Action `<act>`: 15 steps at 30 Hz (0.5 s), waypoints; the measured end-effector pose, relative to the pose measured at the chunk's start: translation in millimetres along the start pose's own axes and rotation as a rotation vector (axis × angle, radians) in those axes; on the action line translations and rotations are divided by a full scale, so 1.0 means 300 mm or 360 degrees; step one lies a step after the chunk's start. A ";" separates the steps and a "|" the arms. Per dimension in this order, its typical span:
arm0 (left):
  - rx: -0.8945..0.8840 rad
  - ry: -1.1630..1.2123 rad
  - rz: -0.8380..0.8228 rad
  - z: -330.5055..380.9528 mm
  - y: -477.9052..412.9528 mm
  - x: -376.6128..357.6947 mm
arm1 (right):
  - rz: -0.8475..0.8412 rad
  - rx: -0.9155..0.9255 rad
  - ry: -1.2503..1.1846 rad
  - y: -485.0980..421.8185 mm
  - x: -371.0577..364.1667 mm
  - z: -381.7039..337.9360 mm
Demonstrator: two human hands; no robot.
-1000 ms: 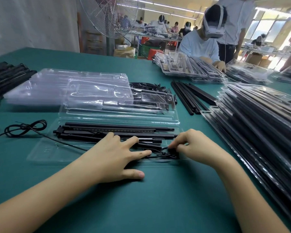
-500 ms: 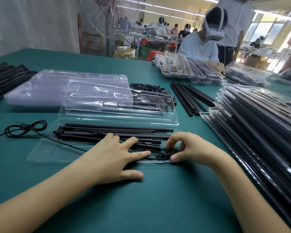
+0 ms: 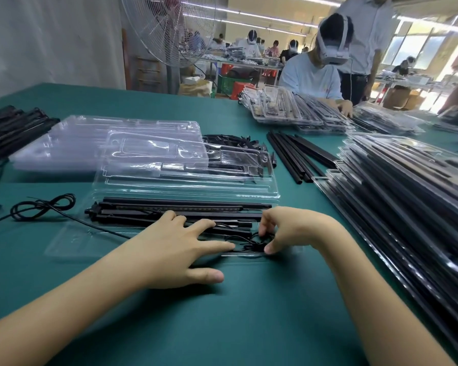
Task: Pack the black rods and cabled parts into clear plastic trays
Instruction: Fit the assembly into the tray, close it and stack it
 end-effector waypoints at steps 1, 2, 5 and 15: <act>0.0025 0.0015 0.0010 0.004 -0.002 0.001 | 0.0013 0.0008 -0.0030 0.006 0.000 0.004; 0.0042 0.0028 0.0018 0.006 -0.005 0.002 | 0.0032 0.0016 -0.0077 0.013 0.000 0.010; 0.0045 0.0042 0.0024 0.007 -0.012 0.003 | 0.0077 0.0019 -0.0248 0.021 -0.003 0.018; -0.0074 -0.0059 -0.0041 0.003 -0.003 -0.009 | 0.0284 0.0066 -0.0076 -0.006 -0.035 0.008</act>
Point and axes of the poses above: each hand's wrist, its own y-axis away from the middle knuckle, its own x-axis out of the back of the hand, z = x × y, the point moved 1 cm from there along -y, towards the middle knuckle, and after that the axes turned 5 degrees about y, right-handed, at the moved point
